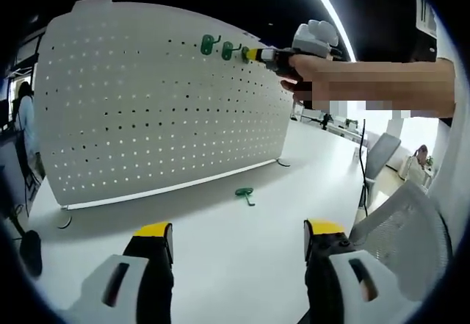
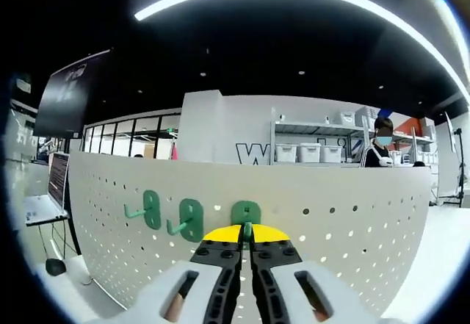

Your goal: Insert the hook assembly into the mounting plate slot until the hook locks in place.

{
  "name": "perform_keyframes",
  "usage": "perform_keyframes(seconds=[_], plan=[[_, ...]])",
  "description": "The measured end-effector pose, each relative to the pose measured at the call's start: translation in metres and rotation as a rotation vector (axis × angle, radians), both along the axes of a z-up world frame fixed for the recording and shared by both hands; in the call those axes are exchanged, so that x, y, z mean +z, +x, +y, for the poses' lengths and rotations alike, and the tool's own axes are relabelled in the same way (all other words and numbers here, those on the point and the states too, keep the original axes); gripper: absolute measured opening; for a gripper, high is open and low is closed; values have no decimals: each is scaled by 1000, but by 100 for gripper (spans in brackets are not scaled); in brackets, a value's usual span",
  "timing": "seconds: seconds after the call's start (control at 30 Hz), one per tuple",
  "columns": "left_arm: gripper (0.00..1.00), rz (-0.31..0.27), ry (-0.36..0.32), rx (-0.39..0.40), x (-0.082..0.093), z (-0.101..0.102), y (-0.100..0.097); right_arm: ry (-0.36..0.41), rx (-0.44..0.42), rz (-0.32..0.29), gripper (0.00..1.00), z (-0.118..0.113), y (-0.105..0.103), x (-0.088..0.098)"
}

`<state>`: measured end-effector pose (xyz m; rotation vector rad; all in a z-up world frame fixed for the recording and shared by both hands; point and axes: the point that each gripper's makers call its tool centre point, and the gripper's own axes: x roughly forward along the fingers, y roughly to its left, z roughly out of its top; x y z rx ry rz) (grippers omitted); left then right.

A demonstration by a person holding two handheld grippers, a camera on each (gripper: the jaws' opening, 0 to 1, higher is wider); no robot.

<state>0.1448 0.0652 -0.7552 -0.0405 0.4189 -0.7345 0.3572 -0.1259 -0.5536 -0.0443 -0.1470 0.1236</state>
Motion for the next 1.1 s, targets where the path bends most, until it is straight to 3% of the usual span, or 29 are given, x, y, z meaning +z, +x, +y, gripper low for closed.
perform_keyframes(seconds=[0.43, 0.53, 0.57, 0.73, 1.1], plan=[[75, 10, 0, -3, -3, 0, 0, -2, -6, -16, 0, 0, 4, 0], [75, 11, 1, -1, -3, 0, 0, 35, -7, -28, 0, 0, 4, -1], [75, 12, 1, 0, -3, 0, 0, 29, -7, 3, 0, 1, 5, -7], [75, 15, 3, -8, -5, -2, -1, 57, -16, -24, 0, 0, 6, -4], [75, 14, 2, -4, -4, -1, -1, 65, -8, -4, 0, 0, 6, -7]])
